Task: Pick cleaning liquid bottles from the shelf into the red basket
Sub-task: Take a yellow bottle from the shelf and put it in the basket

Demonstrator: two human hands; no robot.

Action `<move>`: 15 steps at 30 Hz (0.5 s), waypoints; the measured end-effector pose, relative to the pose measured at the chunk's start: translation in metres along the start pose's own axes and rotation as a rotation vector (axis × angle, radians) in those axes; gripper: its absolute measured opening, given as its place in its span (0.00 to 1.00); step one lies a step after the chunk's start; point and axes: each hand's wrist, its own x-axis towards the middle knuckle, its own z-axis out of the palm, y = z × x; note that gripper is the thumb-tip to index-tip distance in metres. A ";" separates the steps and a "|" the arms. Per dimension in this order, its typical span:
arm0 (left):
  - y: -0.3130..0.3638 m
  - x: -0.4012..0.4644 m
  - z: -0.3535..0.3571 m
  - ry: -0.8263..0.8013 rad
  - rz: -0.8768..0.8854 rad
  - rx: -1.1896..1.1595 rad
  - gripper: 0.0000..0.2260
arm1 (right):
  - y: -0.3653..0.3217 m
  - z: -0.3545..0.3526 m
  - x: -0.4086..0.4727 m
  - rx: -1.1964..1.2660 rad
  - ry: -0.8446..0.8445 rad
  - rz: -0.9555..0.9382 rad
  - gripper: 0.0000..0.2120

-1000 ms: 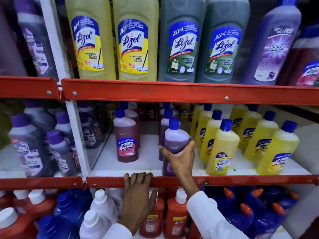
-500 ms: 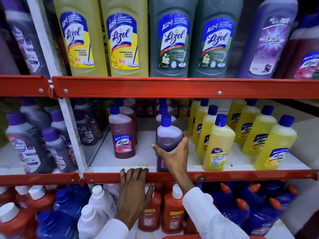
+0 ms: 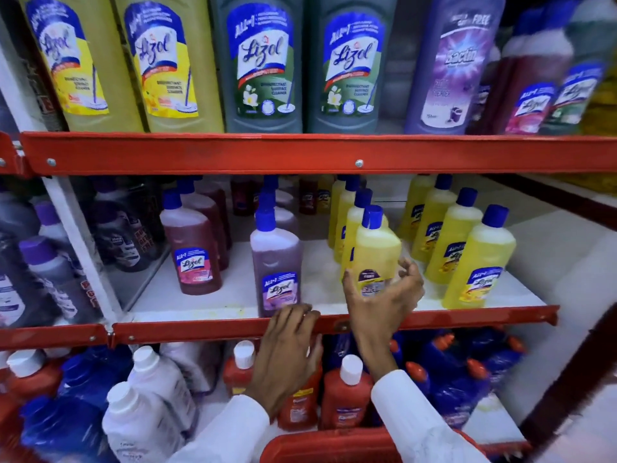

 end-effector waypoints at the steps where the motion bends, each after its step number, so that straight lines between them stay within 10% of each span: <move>1: 0.007 0.004 0.004 -0.033 -0.015 -0.001 0.18 | 0.002 0.003 0.007 -0.062 -0.058 0.016 0.48; 9: 0.033 0.020 0.017 -0.151 -0.093 0.085 0.19 | 0.017 0.011 0.050 0.140 -0.327 0.048 0.46; 15: 0.034 0.018 0.019 -0.146 -0.119 0.080 0.22 | 0.002 -0.037 0.072 0.738 -0.359 0.163 0.34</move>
